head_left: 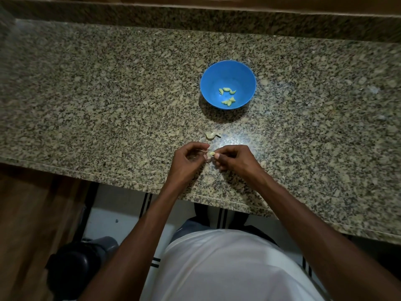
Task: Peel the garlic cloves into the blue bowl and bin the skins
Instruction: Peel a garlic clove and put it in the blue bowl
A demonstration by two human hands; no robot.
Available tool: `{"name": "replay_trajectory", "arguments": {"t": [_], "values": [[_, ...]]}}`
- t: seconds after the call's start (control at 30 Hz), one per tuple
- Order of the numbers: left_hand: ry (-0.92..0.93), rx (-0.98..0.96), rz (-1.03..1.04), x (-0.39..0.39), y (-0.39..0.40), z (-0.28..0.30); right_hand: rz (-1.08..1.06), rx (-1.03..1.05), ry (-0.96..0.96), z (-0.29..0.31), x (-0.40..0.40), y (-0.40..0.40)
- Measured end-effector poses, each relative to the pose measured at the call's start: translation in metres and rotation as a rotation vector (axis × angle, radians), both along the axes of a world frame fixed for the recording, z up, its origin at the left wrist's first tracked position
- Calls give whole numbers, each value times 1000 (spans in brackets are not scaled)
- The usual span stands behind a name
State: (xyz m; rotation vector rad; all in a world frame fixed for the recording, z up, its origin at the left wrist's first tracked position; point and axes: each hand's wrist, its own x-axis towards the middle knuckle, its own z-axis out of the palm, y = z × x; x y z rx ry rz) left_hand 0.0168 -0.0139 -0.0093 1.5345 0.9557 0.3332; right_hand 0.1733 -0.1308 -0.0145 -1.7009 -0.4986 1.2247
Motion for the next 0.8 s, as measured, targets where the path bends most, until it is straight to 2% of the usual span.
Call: {"name": "replay_trajectory", "arguments": {"t": [0.27, 0.6, 0.8], "values": [[25, 167, -75, 1, 4, 5, 109, -28, -169, 8, -1, 5], [-88, -88, 12, 0, 1, 9, 144, -12, -373, 16, 3, 3], [-92, -181, 60, 4, -1, 9, 144, -17, -372, 14, 4, 2]]}}
